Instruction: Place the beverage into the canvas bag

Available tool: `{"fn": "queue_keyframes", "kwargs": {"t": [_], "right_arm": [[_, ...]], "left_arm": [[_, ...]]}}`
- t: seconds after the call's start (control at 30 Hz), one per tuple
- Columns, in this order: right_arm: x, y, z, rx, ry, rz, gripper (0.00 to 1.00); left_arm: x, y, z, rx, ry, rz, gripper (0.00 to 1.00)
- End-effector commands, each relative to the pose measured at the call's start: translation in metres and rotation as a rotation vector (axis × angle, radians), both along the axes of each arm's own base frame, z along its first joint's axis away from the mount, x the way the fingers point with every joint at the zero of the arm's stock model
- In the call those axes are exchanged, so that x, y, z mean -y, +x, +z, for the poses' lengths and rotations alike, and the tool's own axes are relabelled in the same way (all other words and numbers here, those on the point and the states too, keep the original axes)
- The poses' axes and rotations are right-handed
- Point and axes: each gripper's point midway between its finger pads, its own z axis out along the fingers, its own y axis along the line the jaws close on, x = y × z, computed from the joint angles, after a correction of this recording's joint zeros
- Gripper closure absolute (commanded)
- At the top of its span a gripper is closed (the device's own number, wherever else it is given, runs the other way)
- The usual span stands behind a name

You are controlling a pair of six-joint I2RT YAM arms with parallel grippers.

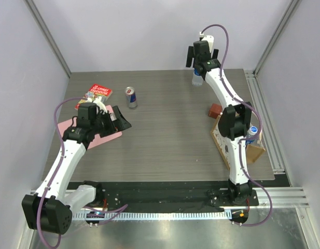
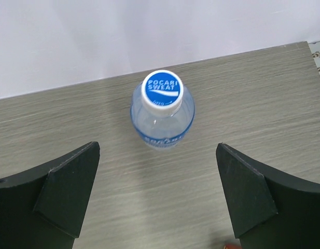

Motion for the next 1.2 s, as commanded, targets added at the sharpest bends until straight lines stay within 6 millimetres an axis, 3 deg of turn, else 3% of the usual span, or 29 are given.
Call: {"fn": "queue_keyframes", "kwargs": {"t": [0.0,0.27,0.37,0.57,0.6,0.67,0.7,0.73,0.8,0.83,0.93,0.97,1.0,1.03,1.07,1.1,1.17], "right_arm": [[0.016,0.025,0.031,0.142,0.003,-0.045,0.01],[0.016,0.053,0.003,0.16,0.067,0.026,0.08],[0.009,0.053,-0.002,0.144,0.07,0.063,0.18],[-0.01,0.034,0.019,0.136,0.02,0.168,0.46],[-0.012,0.028,0.015,0.118,0.002,0.178,0.48],[-0.022,0.015,0.038,0.145,-0.029,0.217,0.52],[-0.026,0.008,0.031,0.123,-0.033,0.231,0.53],[-0.028,-0.001,0.051,0.151,-0.028,0.24,0.54],[-0.045,-0.016,0.045,0.127,-0.01,0.291,0.56],[-0.049,-0.028,0.064,0.153,0.006,0.308,0.56],[-0.077,-0.058,0.054,0.115,0.046,0.387,0.58],[-0.082,-0.073,0.073,0.149,0.06,0.406,0.59],[-0.097,-0.09,0.052,0.102,0.072,0.437,0.59],[-0.103,-0.1,0.05,0.098,0.081,0.452,0.59],[-0.107,-0.115,0.071,0.146,0.102,0.469,0.6],[-0.113,-0.13,0.048,0.099,0.117,0.485,0.59],[-0.129,-0.154,0.049,0.103,0.148,0.526,0.59]], "left_arm": [[0.006,0.003,0.006,0.031,-0.023,-0.029,0.0],[0.006,0.004,0.003,0.022,-0.023,-0.031,0.0],[0.006,0.004,0.003,0.023,-0.02,-0.029,0.0],[0.006,0.004,0.002,0.019,-0.022,-0.03,0.0],[0.006,0.004,0.003,0.021,-0.024,-0.03,0.0],[0.007,0.004,0.003,0.021,-0.025,-0.033,0.0],[0.007,0.004,0.003,0.021,-0.025,-0.033,0.0],[0.007,0.004,0.004,0.024,-0.025,-0.033,0.0],[0.007,0.003,0.004,0.024,-0.026,-0.032,0.0],[0.007,0.004,0.005,0.029,-0.026,-0.031,0.0],[0.007,0.003,0.006,0.032,-0.026,-0.033,0.0],[0.007,0.003,0.006,0.033,-0.027,-0.033,0.0],[0.007,0.003,0.007,0.034,-0.028,-0.032,0.0],[0.007,0.003,0.006,0.033,-0.026,-0.032,0.0],[0.007,0.002,0.006,0.033,-0.027,-0.033,0.0],[0.007,0.002,0.006,0.033,-0.027,-0.033,0.0],[0.007,0.002,0.006,0.032,-0.027,-0.034,0.0]]}}
